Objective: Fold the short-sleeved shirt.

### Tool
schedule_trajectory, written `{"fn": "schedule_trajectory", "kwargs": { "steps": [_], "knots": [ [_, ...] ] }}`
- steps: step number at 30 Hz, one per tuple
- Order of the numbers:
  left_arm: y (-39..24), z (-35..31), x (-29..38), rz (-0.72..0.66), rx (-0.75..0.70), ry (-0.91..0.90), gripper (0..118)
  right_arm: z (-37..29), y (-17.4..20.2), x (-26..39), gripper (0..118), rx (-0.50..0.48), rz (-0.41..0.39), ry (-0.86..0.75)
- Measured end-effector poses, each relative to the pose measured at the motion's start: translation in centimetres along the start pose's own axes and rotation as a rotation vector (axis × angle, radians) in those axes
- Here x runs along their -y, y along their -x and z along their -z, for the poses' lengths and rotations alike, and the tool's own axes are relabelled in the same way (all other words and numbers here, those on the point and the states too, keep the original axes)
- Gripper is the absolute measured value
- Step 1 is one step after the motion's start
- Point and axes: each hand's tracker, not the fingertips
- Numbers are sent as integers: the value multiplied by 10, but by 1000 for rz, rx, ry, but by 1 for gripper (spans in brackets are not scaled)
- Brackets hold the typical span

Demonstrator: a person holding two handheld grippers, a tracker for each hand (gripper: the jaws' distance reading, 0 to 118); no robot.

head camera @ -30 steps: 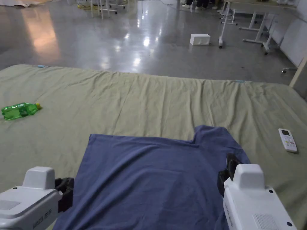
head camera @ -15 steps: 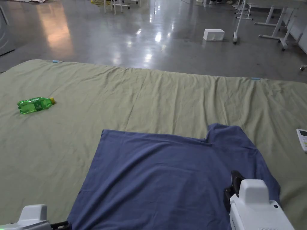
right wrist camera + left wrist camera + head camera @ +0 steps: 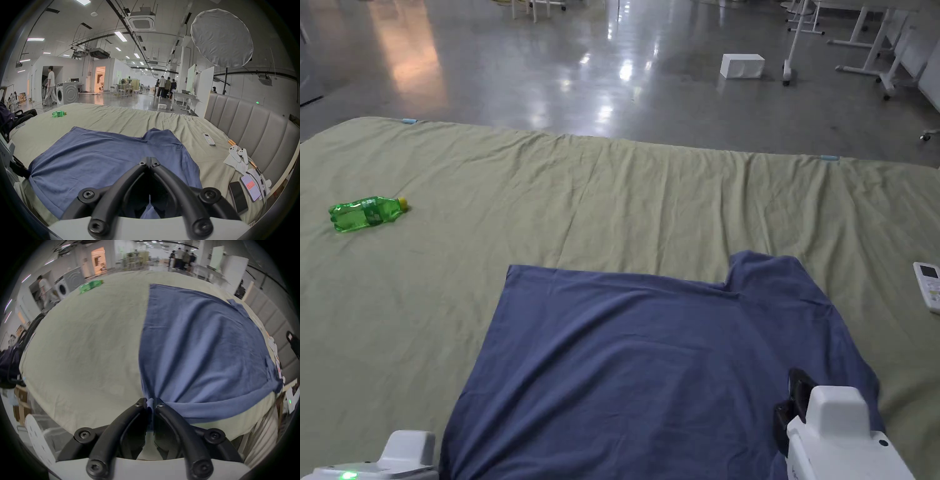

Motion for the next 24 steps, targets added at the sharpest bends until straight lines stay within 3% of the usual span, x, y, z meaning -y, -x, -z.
{"fn": "schedule_trajectory", "kwargs": {
  "steps": [9, 14, 15, 17, 18, 20, 24],
  "knots": [
    [1, -31, 8, -31, -13, -67, 8, -25, -44, 2, 0, 66, -10, 46],
    [-5, -45, 3, -20, -14, -83, 7, -37, -86, 18, 2, 87, 13, 235],
    [-6, -45, 3, -16, -17, -82, 7, -38, -92, 24, 9, 83, 48, 302],
    [-10, -46, 5, -10, -23, -81, 7, -43, -105, 36, 47, 86, 99, 427],
    [-7, -42, 4, -7, -24, -77, 7, -44, -110, 43, 57, 83, 114, 472],
    [-9, -42, 5, 1, -29, -74, 7, -42, -121, 68, 59, 72, 149, 536],
    [-6, -39, 5, -1, -27, -69, 7, -41, -122, 91, 59, 69, 136, 626]
  ]
}}
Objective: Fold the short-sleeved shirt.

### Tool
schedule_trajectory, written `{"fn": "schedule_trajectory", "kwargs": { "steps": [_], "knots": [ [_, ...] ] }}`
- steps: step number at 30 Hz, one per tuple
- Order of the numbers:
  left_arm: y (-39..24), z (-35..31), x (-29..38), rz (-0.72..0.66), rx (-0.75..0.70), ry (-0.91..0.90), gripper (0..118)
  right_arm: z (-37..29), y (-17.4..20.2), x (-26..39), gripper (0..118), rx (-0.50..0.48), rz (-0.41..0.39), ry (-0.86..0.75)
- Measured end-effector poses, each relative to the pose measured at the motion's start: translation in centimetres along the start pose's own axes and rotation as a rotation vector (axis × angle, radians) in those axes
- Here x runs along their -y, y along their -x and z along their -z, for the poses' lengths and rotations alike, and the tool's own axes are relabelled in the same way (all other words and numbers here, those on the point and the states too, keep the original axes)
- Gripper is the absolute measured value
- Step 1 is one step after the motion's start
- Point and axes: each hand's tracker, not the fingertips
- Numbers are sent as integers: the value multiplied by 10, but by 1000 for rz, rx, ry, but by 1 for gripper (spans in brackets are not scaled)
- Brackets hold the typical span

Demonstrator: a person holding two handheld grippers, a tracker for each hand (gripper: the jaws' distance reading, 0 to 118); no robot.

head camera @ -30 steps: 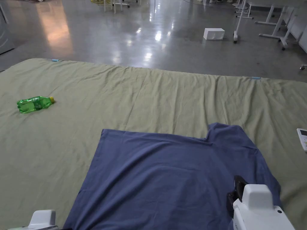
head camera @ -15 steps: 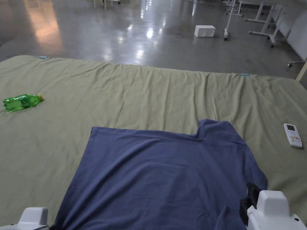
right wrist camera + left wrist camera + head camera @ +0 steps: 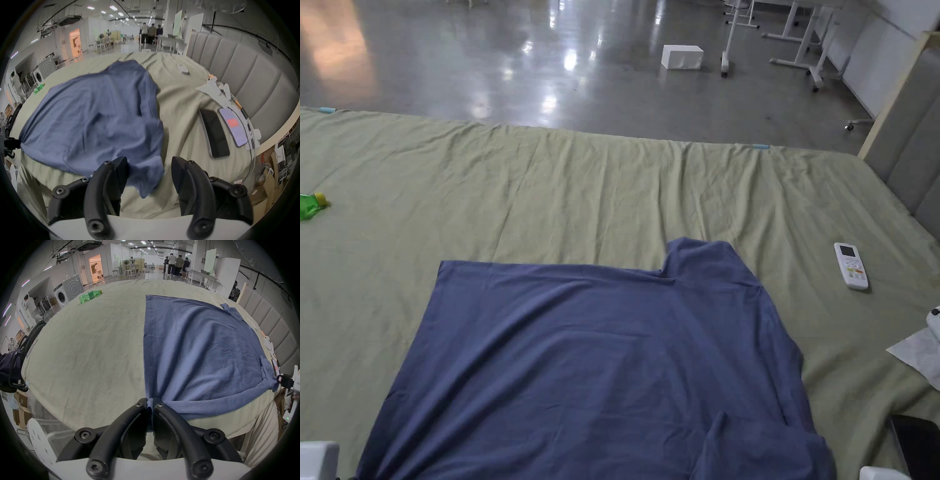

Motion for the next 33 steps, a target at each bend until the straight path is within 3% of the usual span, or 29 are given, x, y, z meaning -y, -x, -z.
{"fn": "schedule_trajectory", "kwargs": {
  "steps": [4, 7, 11, 13, 14, 15, 18, 24, 33],
  "knots": [
    [2, 2, -1, -8, 2, 4, 7, 19, 1, 10, 62, -14, 28, 45],
    [-1, 2, -2, 2, -5, 7, 7, 35, 9, 14, 60, -34, -3, 116],
    [1, 4, -3, -3, -7, 7, 7, 22, 23, 8, 38, -35, -39, 79],
    [1, 4, -3, -7, -8, 5, 7, 26, 18, 8, 8, -50, -68, 58],
    [2, 6, -1, -17, -12, 3, 7, 25, 19, 8, 8, -77, -46, 61],
    [2, 6, -2, -24, -14, -1, 7, 22, 22, 7, 7, -44, -44, 66],
    [2, 2, -3, -21, -19, -31, 7, 2, 28, -2, 7, -51, -111, 50],
    [7, -19, -19, -99, 49, -141, 7, -15, 15, -20, 7, -62, -79, -42],
    [5, -11, -84, -60, 38, -229, 7, 6, 11, -94, 7, -68, -58, -142]
  ]
}}
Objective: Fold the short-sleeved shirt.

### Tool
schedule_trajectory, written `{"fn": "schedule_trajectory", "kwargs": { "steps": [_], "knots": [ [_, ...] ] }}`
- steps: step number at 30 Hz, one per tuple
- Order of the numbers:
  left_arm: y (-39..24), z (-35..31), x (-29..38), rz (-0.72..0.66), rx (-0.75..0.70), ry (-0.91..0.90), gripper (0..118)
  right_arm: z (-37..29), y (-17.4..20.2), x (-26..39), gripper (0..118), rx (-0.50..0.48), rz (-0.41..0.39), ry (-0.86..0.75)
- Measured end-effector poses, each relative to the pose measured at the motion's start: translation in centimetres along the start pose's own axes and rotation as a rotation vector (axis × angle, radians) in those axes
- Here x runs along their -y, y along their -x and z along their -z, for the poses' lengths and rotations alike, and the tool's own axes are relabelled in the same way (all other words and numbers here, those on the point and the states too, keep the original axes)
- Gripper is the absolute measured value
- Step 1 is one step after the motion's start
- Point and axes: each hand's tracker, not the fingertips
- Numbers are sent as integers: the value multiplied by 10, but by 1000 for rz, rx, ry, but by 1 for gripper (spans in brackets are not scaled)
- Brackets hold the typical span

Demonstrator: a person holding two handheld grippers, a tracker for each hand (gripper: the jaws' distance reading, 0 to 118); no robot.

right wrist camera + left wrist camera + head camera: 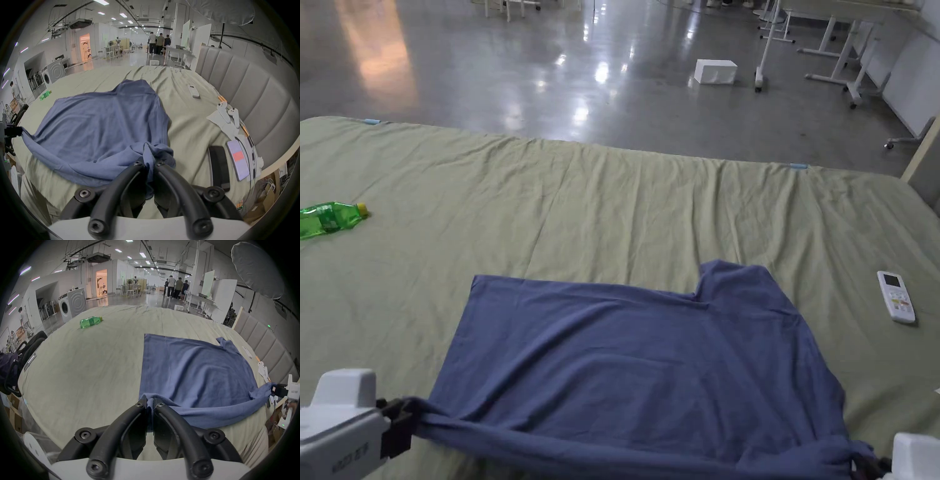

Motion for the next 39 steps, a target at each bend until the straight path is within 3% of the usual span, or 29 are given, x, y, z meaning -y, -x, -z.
{"fn": "schedule_trajectory", "kwargs": {
  "steps": [9, 16, 24, 26, 28, 29, 36, 39],
  "knots": [
    [-10, 73, -54, -4, -42, 8, 7, 80, -1, -65, 7, 18, 24, 27],
    [-22, 123, -71, 32, -79, 70, 7, 137, 9, -85, 8, 41, -15, 116],
    [-33, 140, -68, 77, -109, 109, 8, 146, 11, -87, 14, 45, -50, 145],
    [-33, 128, -70, 54, -102, 63, 19, 130, 9, -91, 40, 58, -44, 55],
    [-36, 114, -72, 66, -82, 8, 44, 108, 13, -94, 74, 55, -29, -30],
    [-37, 105, -74, 70, -72, -24, 53, 96, 13, -95, 78, 42, -24, -87],
    [-64, 28, -71, 34, 19, -325, 54, 21, 42, -91, 79, 33, -25, -453],
    [-79, -1, -65, 51, 11, -386, 47, -20, 63, -85, 73, 39, 9, -601]
  ]
}}
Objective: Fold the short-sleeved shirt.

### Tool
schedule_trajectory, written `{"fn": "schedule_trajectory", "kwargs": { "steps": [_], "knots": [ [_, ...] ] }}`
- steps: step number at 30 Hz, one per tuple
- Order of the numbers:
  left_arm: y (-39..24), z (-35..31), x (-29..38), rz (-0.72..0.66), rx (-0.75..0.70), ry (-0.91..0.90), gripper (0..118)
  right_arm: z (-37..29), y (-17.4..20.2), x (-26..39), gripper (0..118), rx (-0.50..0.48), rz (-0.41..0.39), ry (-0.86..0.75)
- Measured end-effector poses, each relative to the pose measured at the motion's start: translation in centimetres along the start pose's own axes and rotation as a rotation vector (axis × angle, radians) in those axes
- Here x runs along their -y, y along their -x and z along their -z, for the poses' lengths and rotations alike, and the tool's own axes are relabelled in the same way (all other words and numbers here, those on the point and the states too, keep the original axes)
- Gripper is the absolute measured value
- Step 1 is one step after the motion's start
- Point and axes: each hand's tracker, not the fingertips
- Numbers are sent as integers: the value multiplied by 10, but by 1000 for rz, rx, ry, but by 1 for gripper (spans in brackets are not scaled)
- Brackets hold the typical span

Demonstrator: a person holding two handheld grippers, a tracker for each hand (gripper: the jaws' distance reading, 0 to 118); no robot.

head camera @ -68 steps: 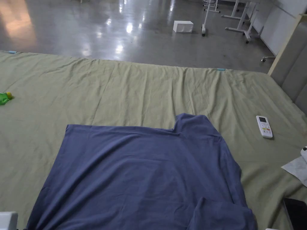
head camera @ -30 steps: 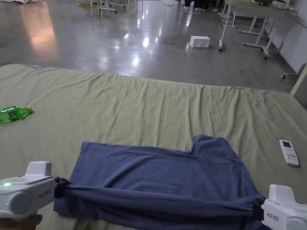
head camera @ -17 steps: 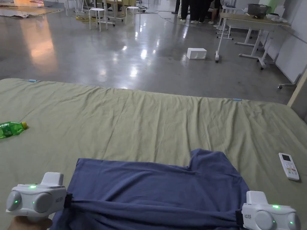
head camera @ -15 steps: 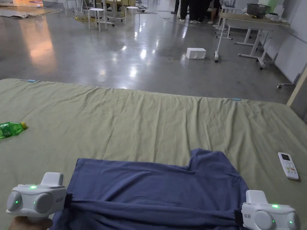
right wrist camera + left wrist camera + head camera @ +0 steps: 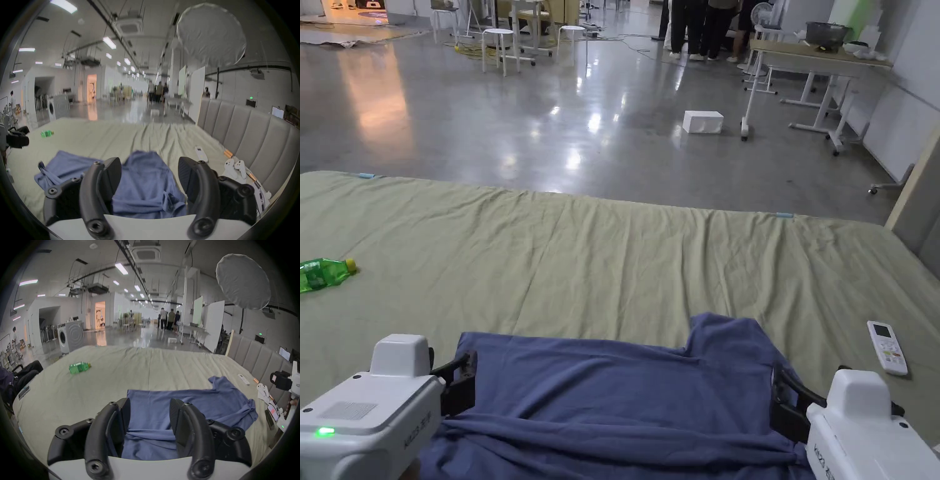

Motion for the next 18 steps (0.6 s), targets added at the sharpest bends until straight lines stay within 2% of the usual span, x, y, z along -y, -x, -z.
{"fn": "schedule_trajectory", "kwargs": {
  "steps": [2, 4, 6, 8, 9, 10, 12, 18],
  "knots": [
    [-7, -19, -2, 19, -6, -68, 25, -24, 11, -8, 43, 13, -1, -106],
    [-15, -36, -1, 40, -4, -100, 21, -42, 20, -16, 10, 56, -3, -184],
    [-17, -50, 2, 47, 17, -144, 8, -57, 25, -20, 10, 38, 14, -238],
    [-27, -66, 5, 115, 1, -197, 6, -65, 32, -26, 3, 14, -57, -248],
    [-30, -72, 5, 140, -9, -204, 4, -66, 35, -25, 3, 15, -49, -235],
    [-29, -76, 7, 131, 9, -208, 4, -69, 37, -27, 1, 18, -77, -241],
    [-30, -83, 6, 123, 12, -197, 3, -69, 38, -24, 1, 10, -49, -216],
    [-9, -85, 15, 95, -26, -150, 2, -72, 40, -18, 1, 8, -38, -188]
  ]
}}
